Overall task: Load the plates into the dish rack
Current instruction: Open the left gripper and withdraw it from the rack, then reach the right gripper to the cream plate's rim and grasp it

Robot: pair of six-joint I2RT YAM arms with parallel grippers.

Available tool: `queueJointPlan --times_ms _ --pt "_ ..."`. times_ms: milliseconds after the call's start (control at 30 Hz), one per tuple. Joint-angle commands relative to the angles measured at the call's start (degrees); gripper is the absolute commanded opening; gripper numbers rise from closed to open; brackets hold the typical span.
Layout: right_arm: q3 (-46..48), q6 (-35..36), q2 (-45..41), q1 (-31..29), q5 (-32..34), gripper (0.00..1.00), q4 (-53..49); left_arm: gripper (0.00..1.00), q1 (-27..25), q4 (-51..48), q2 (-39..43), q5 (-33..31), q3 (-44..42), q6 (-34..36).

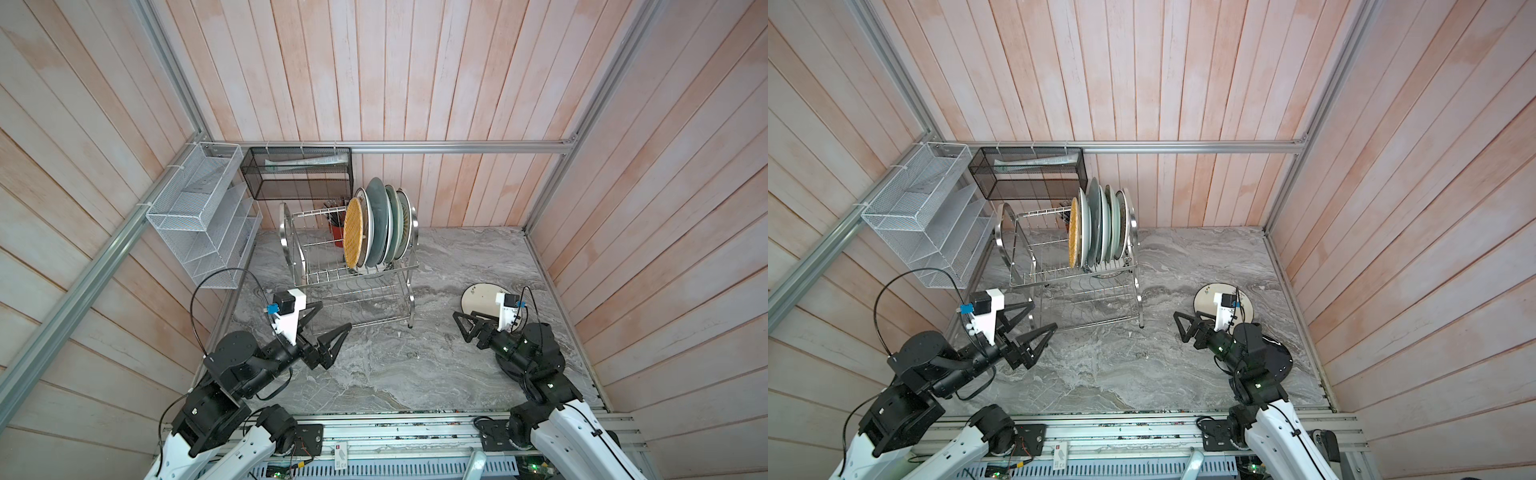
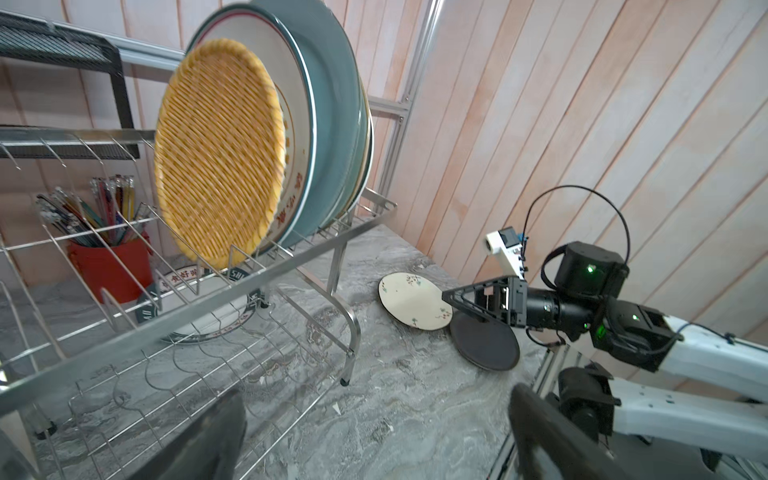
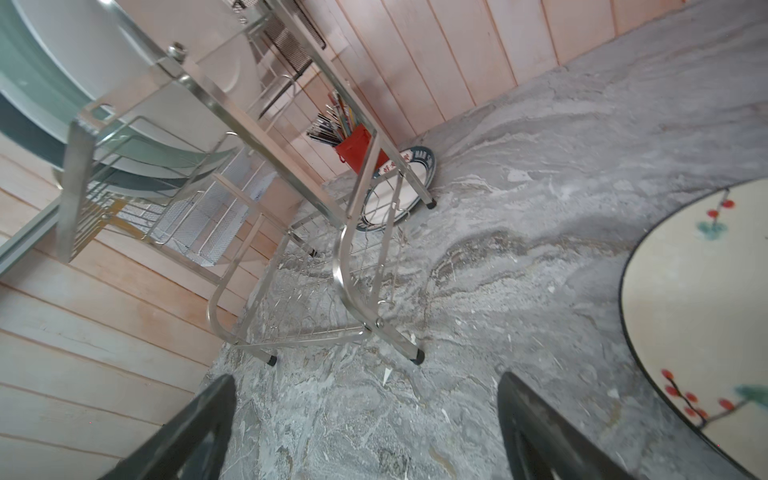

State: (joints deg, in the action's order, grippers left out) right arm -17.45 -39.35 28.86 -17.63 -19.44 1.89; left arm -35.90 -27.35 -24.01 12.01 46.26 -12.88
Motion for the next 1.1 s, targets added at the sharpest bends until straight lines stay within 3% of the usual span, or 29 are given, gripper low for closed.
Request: queueJointPlan --times_ms 0,333,500,633,833,933,1067 --pt "2.29 -8.36 -1.38 1.59 3.58 0.98 -7.82 1.00 0.33 3.38 0.87 3.46 -4.17 -1.23" --pt "11.13 -28.82 -1.87 7.53 5.98 0.98 0.65 1.00 0.30 2.97 2.53 1.10 -8.44 -5.96" --pt "16.03 -38.42 0.52 7.37 7.47 0.86 9.43 1.00 0.22 3.49 4.43 1.25 -10.02 -7.16" --pt "15.78 -44.70 1.41 7.33 12.67 0.84 5.84 1.00 0.23 3.68 4.49 1.09 -10.32 -6.79" --pt "17.42 -48.65 4.87 7.34 18.18 0.79 8.14 1.00 0.23 4.42 3.85 2.90 -10.53 -6.72" --pt "17.61 -50.84 9.66 7.34 18.89 0.72 10.82 1.00 0.22 4.58 3.90 3.84 -10.56 -6.48" --pt "14.51 -52.60 17.59 7.34 20.18 0.71 9.85 1.00 0.22 5.28 4.04 5.25 -10.87 -6.64"
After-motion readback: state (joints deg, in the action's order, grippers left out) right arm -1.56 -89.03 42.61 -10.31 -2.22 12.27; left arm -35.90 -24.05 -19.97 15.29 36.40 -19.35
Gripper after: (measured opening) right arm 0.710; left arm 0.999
